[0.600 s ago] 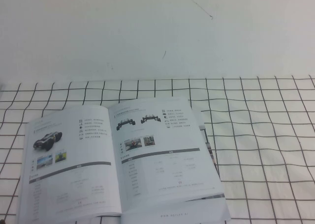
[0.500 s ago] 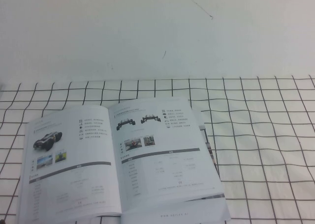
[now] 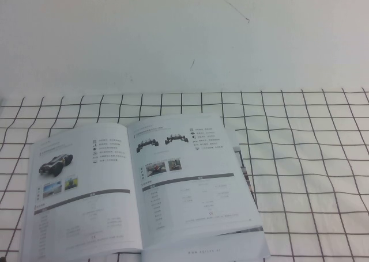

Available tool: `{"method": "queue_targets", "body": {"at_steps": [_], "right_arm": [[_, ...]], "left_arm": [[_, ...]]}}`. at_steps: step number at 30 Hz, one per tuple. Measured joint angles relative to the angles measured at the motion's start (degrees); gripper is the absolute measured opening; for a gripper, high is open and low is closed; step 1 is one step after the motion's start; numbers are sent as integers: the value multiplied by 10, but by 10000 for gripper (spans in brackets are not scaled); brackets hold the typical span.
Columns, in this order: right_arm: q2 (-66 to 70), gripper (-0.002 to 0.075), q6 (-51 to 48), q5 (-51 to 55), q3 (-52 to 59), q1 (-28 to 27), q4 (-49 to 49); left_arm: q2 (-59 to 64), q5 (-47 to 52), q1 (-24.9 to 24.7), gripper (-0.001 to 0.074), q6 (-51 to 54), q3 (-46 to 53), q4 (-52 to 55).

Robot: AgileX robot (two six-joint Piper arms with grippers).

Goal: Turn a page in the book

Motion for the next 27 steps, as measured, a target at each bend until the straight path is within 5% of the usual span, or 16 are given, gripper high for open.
{"method": "queue_targets", "body": {"at_steps": [18, 27], "right_arm": [[0, -2, 0, -11, 0, 0, -18], [0, -2, -1, -294, 0, 0, -18]], "left_arm": [[0, -7, 0, -3, 0, 0, 23], [0, -237, 0, -3, 2, 3, 56]]}}
